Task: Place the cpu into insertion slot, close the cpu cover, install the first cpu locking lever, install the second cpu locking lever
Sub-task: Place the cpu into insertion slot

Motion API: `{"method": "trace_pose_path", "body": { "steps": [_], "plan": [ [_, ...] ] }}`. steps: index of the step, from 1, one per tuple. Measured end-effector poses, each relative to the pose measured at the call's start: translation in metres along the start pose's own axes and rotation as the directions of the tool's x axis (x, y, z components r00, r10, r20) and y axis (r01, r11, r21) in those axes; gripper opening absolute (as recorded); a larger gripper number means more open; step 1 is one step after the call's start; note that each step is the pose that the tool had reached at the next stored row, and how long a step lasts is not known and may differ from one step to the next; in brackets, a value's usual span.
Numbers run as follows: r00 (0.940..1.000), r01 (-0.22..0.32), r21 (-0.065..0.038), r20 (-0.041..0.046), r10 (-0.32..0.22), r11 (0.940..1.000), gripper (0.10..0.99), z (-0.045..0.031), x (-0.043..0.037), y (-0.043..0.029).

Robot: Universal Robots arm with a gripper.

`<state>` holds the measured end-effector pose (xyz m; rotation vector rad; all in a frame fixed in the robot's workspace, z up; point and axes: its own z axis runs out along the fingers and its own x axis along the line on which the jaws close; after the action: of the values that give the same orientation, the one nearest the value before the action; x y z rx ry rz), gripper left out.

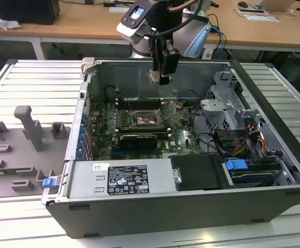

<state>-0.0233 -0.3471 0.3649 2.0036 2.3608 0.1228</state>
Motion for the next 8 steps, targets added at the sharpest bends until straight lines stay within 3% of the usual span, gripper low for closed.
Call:
{"method": "trace_pose_path", "body": {
  "steps": [8],
  "plan": [
    [0.9980,-0.063,-0.001,0.0055,0.063,0.9980,0.541,0.0008,0.0000,-0.0001]
  ]
}}
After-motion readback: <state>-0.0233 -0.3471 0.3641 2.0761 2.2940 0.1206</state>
